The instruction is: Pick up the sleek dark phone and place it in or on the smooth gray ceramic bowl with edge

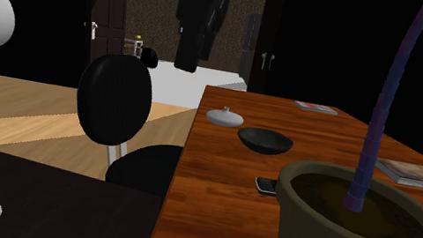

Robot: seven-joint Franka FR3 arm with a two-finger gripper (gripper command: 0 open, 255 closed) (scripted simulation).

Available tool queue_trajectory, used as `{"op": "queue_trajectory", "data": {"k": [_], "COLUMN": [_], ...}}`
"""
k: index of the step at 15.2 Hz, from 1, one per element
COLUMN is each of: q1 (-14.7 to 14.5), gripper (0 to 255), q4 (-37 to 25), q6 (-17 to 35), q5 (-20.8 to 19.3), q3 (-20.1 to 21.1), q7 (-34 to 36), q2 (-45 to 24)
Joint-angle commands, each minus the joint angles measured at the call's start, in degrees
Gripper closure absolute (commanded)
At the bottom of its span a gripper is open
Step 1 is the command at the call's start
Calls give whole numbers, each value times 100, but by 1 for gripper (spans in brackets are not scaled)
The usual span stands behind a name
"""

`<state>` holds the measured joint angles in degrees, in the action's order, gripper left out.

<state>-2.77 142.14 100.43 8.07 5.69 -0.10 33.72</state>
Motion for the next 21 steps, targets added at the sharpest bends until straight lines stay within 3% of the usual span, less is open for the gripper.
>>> {"op": "queue_trajectory", "data": {"k": [1,11,21], "q1": [-84,-384,-719], "gripper": [0,0,0], "q4": [35,-417,-1585], "q6": [378,2085,3242], "q5": [78,122,-596], "q3": [144,820,1217], "q7": [63,452,1153], "q2": [-277,-2167,-4307]}}
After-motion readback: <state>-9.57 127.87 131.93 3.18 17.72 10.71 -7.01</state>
